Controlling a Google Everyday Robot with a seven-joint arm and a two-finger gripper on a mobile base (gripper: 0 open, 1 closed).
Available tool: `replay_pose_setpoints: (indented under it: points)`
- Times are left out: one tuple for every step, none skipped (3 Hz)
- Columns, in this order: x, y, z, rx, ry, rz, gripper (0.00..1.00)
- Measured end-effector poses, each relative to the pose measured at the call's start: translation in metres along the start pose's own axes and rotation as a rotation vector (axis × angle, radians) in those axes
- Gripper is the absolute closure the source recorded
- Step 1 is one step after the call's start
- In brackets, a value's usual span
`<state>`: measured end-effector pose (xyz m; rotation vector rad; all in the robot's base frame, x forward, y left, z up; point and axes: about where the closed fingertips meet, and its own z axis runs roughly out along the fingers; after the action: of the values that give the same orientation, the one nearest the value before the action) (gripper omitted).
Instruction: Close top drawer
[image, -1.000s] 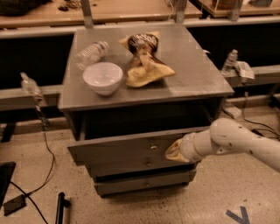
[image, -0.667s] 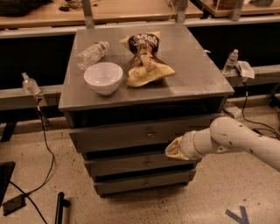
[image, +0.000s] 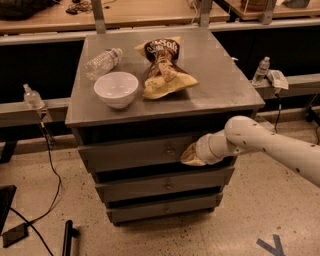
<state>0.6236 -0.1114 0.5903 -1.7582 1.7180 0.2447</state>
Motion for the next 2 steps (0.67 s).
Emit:
replay_pose_setpoints:
  points:
    - [-0.0004,0.0097,-0.0037,0.0,-0.001,0.0,1.0]
    - [0.0061,0.0107,-0.0059,0.004,-0.041,0.011,1.0]
